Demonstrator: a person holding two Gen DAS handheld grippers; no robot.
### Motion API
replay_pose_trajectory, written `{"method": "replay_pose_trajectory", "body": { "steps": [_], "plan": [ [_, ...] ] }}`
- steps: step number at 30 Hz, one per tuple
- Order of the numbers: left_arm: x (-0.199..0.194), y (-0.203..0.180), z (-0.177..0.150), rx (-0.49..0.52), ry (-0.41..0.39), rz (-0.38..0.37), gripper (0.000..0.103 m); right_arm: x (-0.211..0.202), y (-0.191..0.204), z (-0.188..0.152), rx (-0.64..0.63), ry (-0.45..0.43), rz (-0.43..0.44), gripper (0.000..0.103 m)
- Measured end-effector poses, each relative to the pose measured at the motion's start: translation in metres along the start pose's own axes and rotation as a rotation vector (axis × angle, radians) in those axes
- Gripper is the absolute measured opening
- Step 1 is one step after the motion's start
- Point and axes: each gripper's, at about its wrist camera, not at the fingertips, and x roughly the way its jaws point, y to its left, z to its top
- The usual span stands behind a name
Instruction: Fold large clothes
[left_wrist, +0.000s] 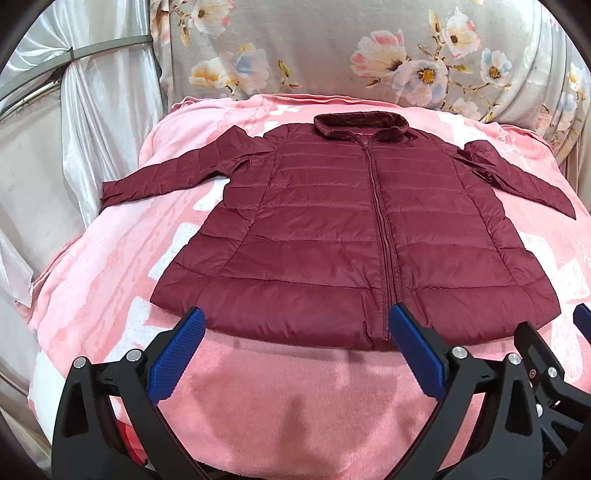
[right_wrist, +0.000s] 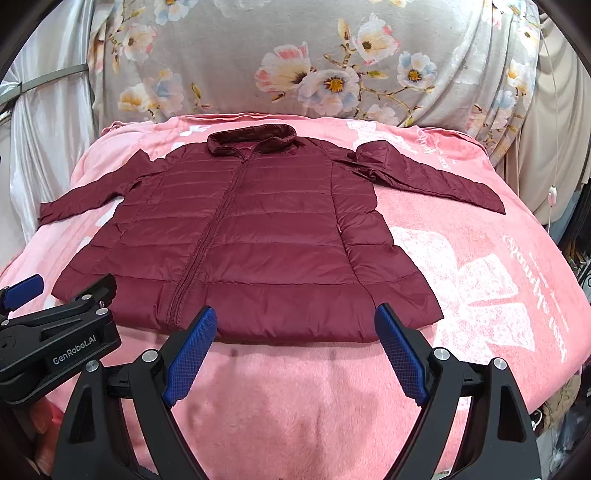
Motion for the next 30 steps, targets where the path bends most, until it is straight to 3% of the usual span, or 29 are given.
{"method": "replay_pose_trajectory", "body": {
  "steps": [30],
  "plan": [
    [0.0073,-0.0010,-0.0037,0.001,0.006,0.005,0.097,0.0041,0.0034,-0.0019,-0.012,-0.006,-0.003,0.085]
  ]
}}
